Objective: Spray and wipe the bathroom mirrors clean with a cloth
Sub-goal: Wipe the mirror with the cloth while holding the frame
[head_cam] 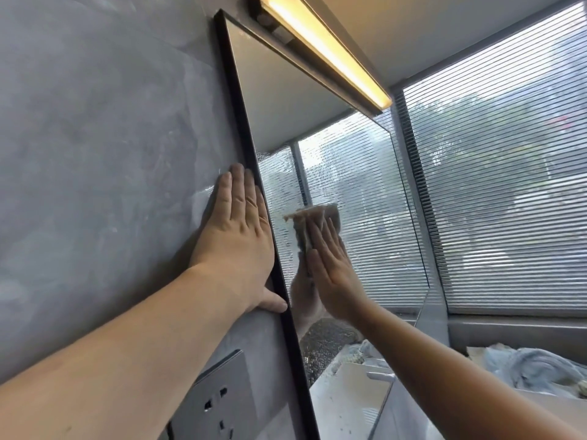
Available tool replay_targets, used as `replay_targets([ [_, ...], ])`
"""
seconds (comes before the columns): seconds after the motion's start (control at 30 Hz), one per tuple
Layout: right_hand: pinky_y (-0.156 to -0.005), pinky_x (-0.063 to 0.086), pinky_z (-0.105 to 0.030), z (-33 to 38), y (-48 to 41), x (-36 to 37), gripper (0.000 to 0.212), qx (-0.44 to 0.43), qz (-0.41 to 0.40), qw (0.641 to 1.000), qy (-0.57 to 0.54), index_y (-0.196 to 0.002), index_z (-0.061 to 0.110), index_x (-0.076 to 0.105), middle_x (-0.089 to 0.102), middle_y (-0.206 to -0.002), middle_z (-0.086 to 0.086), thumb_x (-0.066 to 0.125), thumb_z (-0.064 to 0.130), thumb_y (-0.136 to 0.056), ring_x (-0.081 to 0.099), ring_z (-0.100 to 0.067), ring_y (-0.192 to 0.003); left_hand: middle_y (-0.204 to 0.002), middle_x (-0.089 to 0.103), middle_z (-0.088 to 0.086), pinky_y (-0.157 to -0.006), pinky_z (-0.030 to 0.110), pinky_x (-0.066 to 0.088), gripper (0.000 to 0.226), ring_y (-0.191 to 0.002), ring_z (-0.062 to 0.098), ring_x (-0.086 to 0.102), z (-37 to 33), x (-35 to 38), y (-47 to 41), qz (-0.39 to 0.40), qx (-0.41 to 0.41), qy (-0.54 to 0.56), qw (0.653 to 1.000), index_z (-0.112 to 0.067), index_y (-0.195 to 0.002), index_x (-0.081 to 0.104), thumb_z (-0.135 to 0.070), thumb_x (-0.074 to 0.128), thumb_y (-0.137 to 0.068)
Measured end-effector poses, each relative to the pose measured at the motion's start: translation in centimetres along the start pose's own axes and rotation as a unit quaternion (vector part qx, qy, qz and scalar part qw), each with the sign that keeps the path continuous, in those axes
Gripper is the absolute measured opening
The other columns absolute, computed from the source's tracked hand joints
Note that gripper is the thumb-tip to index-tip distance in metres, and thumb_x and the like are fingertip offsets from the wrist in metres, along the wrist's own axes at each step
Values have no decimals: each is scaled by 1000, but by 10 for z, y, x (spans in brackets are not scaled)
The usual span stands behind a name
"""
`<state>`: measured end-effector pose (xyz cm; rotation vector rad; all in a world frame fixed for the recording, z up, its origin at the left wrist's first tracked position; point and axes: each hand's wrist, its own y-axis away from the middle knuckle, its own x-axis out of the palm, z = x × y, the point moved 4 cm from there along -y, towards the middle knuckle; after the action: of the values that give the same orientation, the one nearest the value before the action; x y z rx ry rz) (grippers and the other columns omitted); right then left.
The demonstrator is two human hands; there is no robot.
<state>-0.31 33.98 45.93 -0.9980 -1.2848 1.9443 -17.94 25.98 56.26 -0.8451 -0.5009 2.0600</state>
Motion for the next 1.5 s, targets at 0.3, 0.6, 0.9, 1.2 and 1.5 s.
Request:
replay_targets([
  [0.3,-130,1,-48,-144,48,16,54,438,-52,884,-152,-165,27,8,7,-174,-6,20,36,-114,3,-29,-160,-144,-26,55,-117,71,-13,162,-139,69,-23,0,3,-1,1,1,-11,1000,28,-139,-18,-106,26,-59],
  [0.6,-131,-6,-36,-44,36,12,62,223,-55,967,-110,-165,28,5,-8,-173,11,17,48,-108,-16,0,-156,-147,-23,54,-117,71,-14,164,-141,68,-20,-1,2,-1,0,-7,-19,1000,28,-139,-18,-107,25,-56],
  [0.9,-131,-3,-44,23,27,2,55,-39,15,999,4,-160,45,-9,-14,-171,16,13,48,-110,-13,-12,-160,-148,-24,53,-119,69,-9,165,-143,65,-21,-2,-2,2,7,-12,-4,1000,28,-136,-23,-107,28,-55],
  [1.2,-128,17,-50,-136,98,14,51,498,-22,852,-159,-164,10,19,16,-171,-19,24,19,-114,17,-37,-157,-148,-25,52,-120,68,-9,165,-143,65,-20,-2,-3,3,17,-11,-13,1000,28,-137,-23,-107,24,-54],
  [1.5,-131,5,-47,-94,29,1,55,388,-46,903,-180,-166,21,17,5,-175,-2,23,35,-113,1,-21,-161,-148,-23,53,-118,69,-12,164,-143,65,-20,-1,-1,1,11,-9,-11,1000,29,-134,-21,-107,27,-55],
])
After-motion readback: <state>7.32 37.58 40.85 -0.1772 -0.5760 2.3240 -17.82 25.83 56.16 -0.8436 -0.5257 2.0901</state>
